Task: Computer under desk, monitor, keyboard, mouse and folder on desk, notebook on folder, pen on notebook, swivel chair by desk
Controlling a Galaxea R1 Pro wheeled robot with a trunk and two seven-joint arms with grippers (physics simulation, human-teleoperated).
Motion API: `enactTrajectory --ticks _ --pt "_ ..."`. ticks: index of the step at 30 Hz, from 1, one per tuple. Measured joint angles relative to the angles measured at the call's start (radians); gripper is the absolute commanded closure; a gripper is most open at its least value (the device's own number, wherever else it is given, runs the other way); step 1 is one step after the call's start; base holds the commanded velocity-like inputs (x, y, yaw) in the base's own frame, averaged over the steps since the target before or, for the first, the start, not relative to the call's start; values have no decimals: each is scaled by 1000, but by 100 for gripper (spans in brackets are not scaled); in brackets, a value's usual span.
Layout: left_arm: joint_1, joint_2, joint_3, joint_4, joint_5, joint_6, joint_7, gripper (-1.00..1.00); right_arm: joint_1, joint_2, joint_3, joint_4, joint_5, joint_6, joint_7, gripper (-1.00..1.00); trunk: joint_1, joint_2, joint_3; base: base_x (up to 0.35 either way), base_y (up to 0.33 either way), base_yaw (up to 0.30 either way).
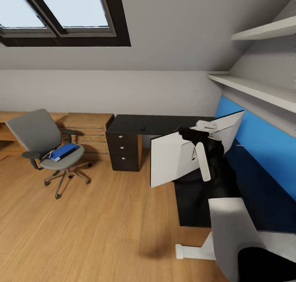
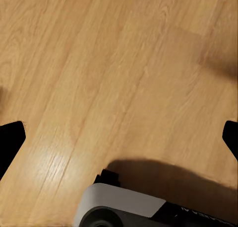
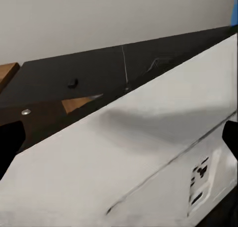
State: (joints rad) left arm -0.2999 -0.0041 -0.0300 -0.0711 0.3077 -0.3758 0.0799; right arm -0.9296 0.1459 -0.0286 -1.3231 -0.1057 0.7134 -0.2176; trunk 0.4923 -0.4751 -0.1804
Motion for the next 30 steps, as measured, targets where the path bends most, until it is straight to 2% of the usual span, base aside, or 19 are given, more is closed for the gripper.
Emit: enactTrajectory --ticks 5,10,18,30 --pt "0 -5 -1 1 -1 0 -1 -100 59 -16 -1 -9 4 -41 -1 -100 0 0 0 -304 0 0" --pt "0 -14 0 1 0 0 -1 -100 113 -56 -1 -13 3 -61 0 -100 0 0 0 -190 0 0" --pt "0 -17 0 2 -1 -1 -1 -100 192 -102 -2 44 3 -195 0 -100 -1 0 0 -40 0 0" --pt "0 -20 0 2 0 -2 0 -100 271 -128 -2 92 6 -352 -1 -100 -1 0 0 -2 0 0"
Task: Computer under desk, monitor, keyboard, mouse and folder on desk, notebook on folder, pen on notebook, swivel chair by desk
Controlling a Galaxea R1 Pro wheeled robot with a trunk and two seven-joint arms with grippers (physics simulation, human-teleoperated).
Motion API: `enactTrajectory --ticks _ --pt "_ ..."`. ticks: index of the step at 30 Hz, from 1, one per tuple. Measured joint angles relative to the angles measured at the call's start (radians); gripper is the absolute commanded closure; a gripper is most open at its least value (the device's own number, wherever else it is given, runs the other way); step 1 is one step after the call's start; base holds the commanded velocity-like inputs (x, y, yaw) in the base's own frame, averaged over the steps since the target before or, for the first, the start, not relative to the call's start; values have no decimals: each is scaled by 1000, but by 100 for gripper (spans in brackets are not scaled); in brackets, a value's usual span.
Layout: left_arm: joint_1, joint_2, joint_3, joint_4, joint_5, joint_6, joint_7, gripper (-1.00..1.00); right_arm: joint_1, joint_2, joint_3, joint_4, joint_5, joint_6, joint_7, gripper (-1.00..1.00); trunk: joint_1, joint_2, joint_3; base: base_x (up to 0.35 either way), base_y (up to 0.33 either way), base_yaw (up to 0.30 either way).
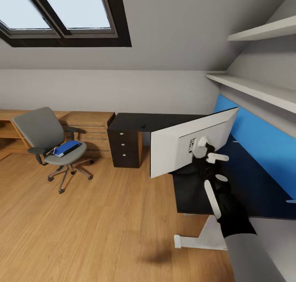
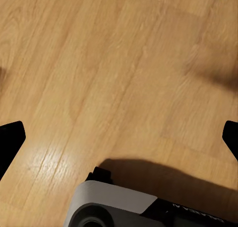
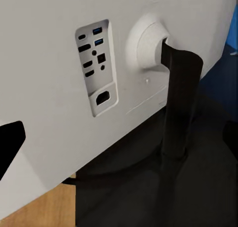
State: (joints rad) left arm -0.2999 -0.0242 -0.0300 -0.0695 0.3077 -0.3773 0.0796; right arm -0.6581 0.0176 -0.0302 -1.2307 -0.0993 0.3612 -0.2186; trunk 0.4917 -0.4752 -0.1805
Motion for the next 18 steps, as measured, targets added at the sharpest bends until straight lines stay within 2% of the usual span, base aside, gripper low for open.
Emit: enactTrajectory --ticks 5,13,18 --pt "0 0 0 0 0 0 0 -100 21 -12 0 49 0 -68 -1 -100 0 0 0 0 0 0" --pt "0 0 0 0 0 0 0 -100 74 -23 -2 123 2 -228 0 -100 0 0 0 0 0 0" --pt "0 0 0 0 0 0 0 -100 98 -25 -1 134 2 -274 -2 -100 0 0 0 0 -14 0"
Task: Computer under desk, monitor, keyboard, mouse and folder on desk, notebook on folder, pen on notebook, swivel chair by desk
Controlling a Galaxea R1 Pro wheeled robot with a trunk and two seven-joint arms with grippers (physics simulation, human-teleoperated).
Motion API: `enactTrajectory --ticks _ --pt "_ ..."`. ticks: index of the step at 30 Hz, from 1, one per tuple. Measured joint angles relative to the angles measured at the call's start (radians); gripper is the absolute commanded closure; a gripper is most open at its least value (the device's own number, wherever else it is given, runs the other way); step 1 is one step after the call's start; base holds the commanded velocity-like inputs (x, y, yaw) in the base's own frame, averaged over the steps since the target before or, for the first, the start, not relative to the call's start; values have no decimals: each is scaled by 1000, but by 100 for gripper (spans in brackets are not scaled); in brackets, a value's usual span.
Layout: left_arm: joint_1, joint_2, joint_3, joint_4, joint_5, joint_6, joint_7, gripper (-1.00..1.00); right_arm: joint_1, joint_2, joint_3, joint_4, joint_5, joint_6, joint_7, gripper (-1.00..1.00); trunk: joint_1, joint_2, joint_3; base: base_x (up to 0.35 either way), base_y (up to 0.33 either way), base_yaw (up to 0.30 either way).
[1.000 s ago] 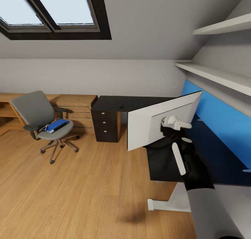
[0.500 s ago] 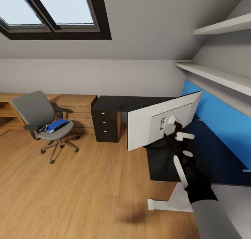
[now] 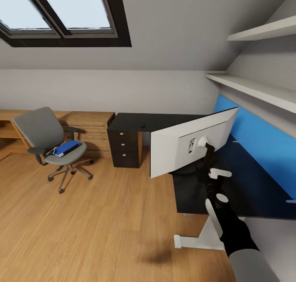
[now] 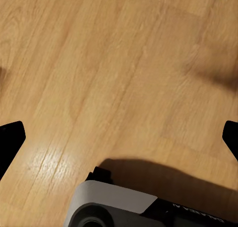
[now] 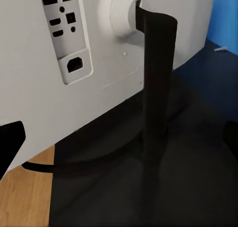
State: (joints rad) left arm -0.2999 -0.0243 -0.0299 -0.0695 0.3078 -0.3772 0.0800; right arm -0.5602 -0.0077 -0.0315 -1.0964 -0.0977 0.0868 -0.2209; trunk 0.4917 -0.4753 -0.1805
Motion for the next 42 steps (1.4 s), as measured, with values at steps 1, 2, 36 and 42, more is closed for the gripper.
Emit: enactTrajectory --ticks 1,2,36,42 --pt "0 0 0 0 0 0 0 -100 4 0 0 1 0 -4 -1 -100 0 0 0 0 -116 0" --pt "0 -1 0 0 0 0 0 -100 11 0 0 4 0 -12 -2 -100 0 0 0 0 -150 0" --pt "0 1 4 0 2 1 4 -100 38 1 2 155 2 -157 -9 -100 27 -49 -22 0 -94 0" --pt "0 0 3 0 2 1 3 -100 0 2 5 265 3 -184 -9 -100 27 -49 -22 0 0 0"
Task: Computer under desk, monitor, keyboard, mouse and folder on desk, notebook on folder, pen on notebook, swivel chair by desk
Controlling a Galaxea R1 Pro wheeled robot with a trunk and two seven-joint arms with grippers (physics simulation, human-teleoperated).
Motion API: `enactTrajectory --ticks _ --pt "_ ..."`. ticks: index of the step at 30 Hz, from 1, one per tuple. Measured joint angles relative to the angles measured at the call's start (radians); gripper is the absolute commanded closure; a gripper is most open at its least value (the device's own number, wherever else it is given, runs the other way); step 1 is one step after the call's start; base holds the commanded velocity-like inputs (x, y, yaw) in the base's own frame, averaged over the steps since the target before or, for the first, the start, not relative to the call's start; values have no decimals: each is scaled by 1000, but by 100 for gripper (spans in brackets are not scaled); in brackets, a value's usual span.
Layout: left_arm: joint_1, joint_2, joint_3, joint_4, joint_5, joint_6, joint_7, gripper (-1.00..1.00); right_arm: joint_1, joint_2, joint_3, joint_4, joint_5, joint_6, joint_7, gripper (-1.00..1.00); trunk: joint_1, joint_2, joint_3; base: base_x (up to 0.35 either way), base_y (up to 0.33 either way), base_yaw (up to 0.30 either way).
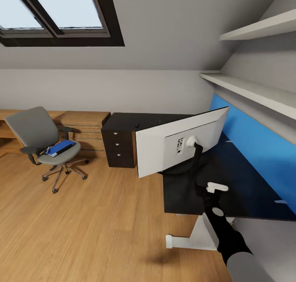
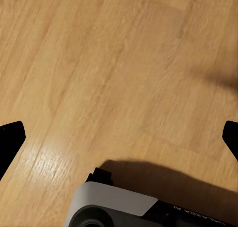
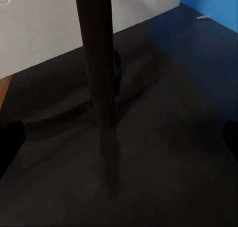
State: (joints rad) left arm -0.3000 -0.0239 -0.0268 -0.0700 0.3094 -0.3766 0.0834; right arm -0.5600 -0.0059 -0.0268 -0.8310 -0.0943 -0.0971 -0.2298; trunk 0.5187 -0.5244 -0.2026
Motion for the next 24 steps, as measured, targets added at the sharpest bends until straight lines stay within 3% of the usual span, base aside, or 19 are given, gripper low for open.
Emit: enactTrajectory --ticks 4,7,12,24 --pt "0 1 0 0 0 -1 0 -100 -122 0 0 116 0 -57 -1 -100 0 0 0 0 0 0" --pt "0 1 0 0 0 0 0 -100 -166 0 0 201 -2 -124 -2 -100 0 0 0 0 0 0" --pt "0 0 0 -1 0 -1 0 -100 -190 -1 -1 267 -3 -211 -1 -100 0 0 0 0 0 0" --pt "0 1 1 -1 1 -44 5 -100 -197 -1 18 346 18 -259 5 -100 0 0 0 0 0 0"
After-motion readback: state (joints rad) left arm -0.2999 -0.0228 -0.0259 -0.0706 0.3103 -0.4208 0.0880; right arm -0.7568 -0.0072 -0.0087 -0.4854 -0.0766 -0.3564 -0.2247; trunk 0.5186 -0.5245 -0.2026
